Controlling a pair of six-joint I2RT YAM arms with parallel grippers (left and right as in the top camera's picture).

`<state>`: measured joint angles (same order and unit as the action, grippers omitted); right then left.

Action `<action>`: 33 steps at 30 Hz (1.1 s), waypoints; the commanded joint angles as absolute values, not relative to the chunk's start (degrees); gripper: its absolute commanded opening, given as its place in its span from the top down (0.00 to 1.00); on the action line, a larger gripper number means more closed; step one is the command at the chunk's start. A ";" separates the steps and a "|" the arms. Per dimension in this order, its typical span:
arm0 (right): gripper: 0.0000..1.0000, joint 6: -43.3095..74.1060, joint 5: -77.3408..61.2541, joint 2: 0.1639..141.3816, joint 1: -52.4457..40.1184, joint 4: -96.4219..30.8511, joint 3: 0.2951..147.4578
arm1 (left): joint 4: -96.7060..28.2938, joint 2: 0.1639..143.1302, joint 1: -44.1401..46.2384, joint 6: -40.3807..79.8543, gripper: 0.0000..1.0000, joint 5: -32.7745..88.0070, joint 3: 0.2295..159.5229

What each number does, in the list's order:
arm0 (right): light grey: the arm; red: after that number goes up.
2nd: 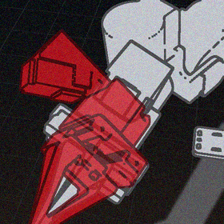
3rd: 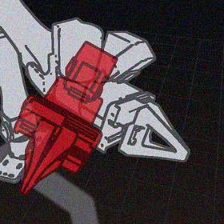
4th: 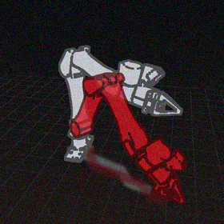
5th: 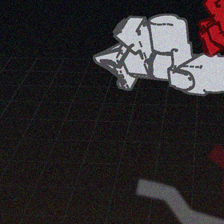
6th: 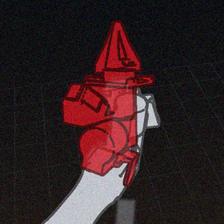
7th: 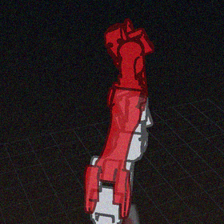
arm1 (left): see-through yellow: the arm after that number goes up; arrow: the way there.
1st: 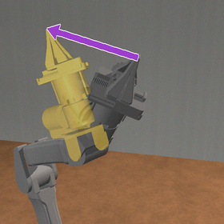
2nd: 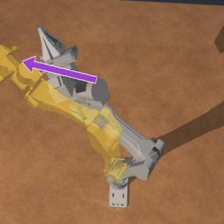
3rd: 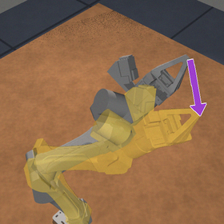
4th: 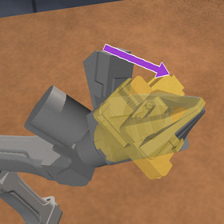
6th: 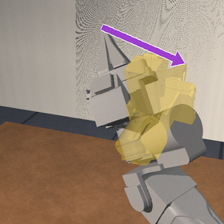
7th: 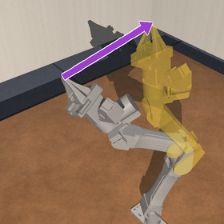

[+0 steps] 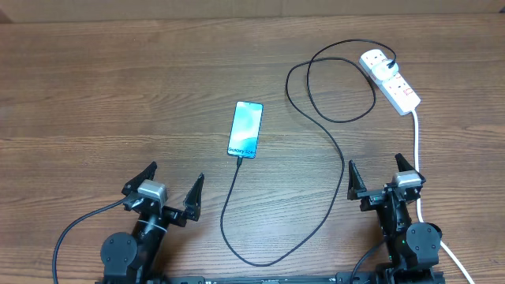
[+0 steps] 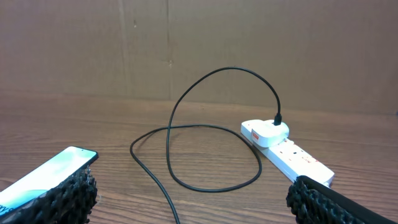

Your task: Plug charger to phone and switch on socket

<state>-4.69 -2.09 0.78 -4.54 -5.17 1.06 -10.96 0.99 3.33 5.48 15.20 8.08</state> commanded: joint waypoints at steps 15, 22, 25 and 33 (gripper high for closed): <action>0.00 -4.56 -1.58 0.16 -4.32 -4.82 0.49 | 1.54 0.16 2.90 12.03 0.01 4.75 0.27; 0.00 -4.56 -1.58 0.16 -4.32 -4.82 0.49 | -4.16 0.16 2.90 11.81 0.00 2.50 0.27; 0.00 -4.56 -1.58 0.16 -4.32 -4.82 0.49 | -4.29 0.16 2.90 9.91 0.00 2.35 0.27; 0.00 -4.56 -1.58 0.16 -4.32 -4.82 0.49 | -4.43 0.16 2.90 3.36 0.00 2.35 0.27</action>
